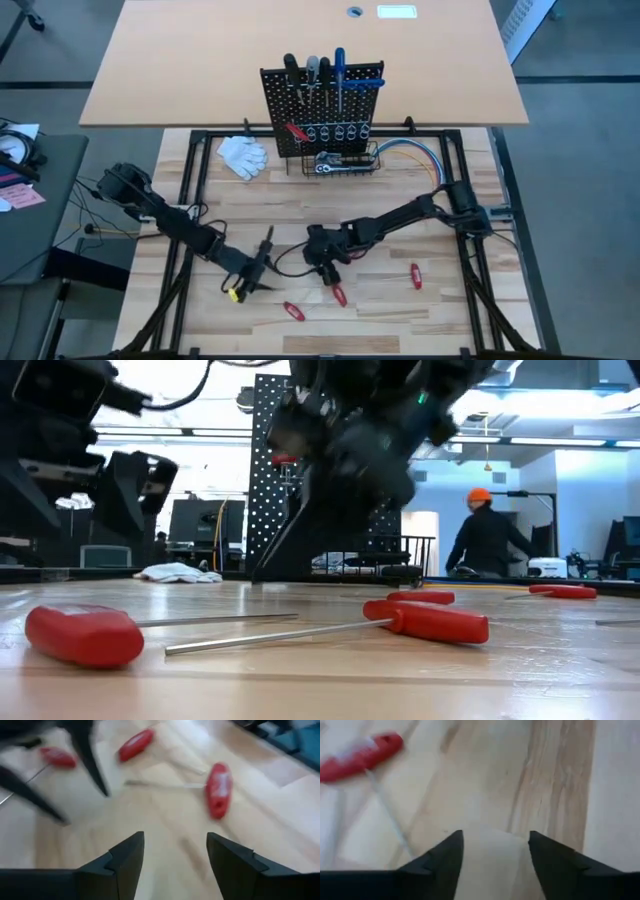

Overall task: Hang tools onto peg board
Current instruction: Hang the red allen wrench on the pegboard

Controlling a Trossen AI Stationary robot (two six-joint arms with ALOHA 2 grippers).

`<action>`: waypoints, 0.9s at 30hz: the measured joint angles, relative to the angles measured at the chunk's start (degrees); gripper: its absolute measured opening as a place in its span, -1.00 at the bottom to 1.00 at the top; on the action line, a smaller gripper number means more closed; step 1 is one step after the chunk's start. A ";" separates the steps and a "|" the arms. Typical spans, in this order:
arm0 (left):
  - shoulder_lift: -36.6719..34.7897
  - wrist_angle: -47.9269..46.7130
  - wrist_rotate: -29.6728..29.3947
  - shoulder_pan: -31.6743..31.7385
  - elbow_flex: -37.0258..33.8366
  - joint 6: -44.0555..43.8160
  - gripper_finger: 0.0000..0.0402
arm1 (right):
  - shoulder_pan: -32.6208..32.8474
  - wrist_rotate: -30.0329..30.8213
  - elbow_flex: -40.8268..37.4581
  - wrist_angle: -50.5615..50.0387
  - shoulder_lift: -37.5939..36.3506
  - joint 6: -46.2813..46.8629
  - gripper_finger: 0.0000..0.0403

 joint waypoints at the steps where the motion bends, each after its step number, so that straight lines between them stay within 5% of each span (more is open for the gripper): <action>1: 0.20 -1.64 2.04 0.43 1.55 0.77 0.03 | 0.38 -0.02 0.06 -1.57 -1.17 0.83 0.19; 6: 0.33 -11.73 3.73 0.96 8.42 5.59 -0.06 | 4.53 6.65 -0.04 -14.24 -7.09 3.95 0.26; 12: 0.33 -12.50 3.18 2.95 10.42 7.16 -0.11 | 9.14 17.51 -6.38 -25.05 -13.30 10.37 0.18; 20: 0.33 -11.11 3.11 6.89 10.27 8.63 -0.12 | 8.16 18.96 -21.08 -11.91 -17.50 14.34 0.10; 27: 0.33 -9.01 3.15 9.95 10.20 10.97 -0.12 | 4.90 15.17 -23.48 -6.81 -16.76 14.29 -0.05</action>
